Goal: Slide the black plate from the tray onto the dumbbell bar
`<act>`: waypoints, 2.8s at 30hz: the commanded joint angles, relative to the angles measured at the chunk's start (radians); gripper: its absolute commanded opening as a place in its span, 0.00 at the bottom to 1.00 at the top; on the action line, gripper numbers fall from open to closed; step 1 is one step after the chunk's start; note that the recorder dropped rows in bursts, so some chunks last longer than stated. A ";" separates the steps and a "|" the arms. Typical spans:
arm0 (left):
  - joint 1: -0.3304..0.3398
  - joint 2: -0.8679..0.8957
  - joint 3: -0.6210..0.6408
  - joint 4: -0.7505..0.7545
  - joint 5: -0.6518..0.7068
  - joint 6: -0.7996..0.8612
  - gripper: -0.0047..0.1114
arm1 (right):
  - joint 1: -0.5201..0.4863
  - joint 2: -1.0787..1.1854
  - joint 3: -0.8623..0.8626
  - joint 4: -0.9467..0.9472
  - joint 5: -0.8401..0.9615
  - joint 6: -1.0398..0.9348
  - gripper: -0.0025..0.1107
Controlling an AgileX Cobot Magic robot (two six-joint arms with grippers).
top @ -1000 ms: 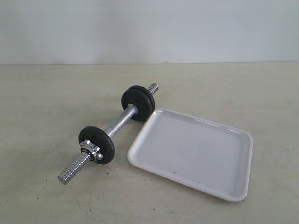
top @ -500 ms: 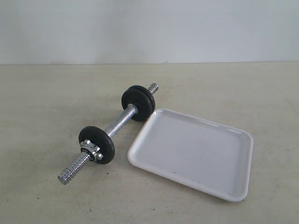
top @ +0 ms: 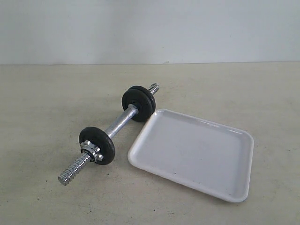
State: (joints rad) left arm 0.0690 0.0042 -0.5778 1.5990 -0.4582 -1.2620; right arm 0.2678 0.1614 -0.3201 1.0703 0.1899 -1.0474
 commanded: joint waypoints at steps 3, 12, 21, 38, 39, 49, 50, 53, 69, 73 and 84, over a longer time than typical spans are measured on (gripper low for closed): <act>0.003 -0.004 0.000 -0.004 0.008 -0.010 0.08 | -0.094 -0.161 0.183 0.010 -0.092 0.028 0.02; 0.003 -0.004 0.097 -0.016 0.008 -0.008 0.08 | -0.143 -0.141 0.238 0.016 -0.109 -0.013 0.02; 0.003 -0.004 0.228 -0.006 0.008 -0.008 0.08 | -0.143 -0.161 0.238 -0.129 -0.108 -0.010 0.02; 0.003 -0.004 0.383 -0.901 0.741 -0.001 0.08 | -0.143 -0.161 0.320 -1.326 0.101 1.170 0.02; 0.003 -0.004 0.385 -0.970 0.764 0.002 0.08 | -0.143 -0.161 0.320 -1.314 0.121 1.170 0.02; 0.003 -0.004 0.458 -1.184 0.713 0.007 0.08 | -0.143 -0.161 0.320 -1.260 0.153 1.183 0.02; 0.003 -0.004 0.464 -1.184 0.713 0.007 0.08 | -0.143 -0.161 0.320 -1.260 0.155 1.191 0.02; 0.003 -0.004 0.499 -1.077 0.713 0.007 0.08 | -0.143 -0.161 0.320 -1.260 0.155 1.206 0.02; 0.003 -0.004 0.578 -0.945 0.746 0.007 0.08 | -0.178 -0.161 0.320 -1.251 0.174 1.206 0.02; 0.003 -0.004 0.578 -0.945 0.746 0.007 0.08 | -0.178 -0.161 0.320 -1.251 0.174 1.206 0.02; 0.003 -0.004 0.578 -0.945 0.492 -0.037 0.08 | -0.178 -0.161 0.320 -1.251 0.174 1.206 0.02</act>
State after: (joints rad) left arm 0.0710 0.0031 -0.0040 0.6424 0.1131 -1.2810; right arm 0.0923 0.0044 0.0011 -0.1774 0.3607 0.1591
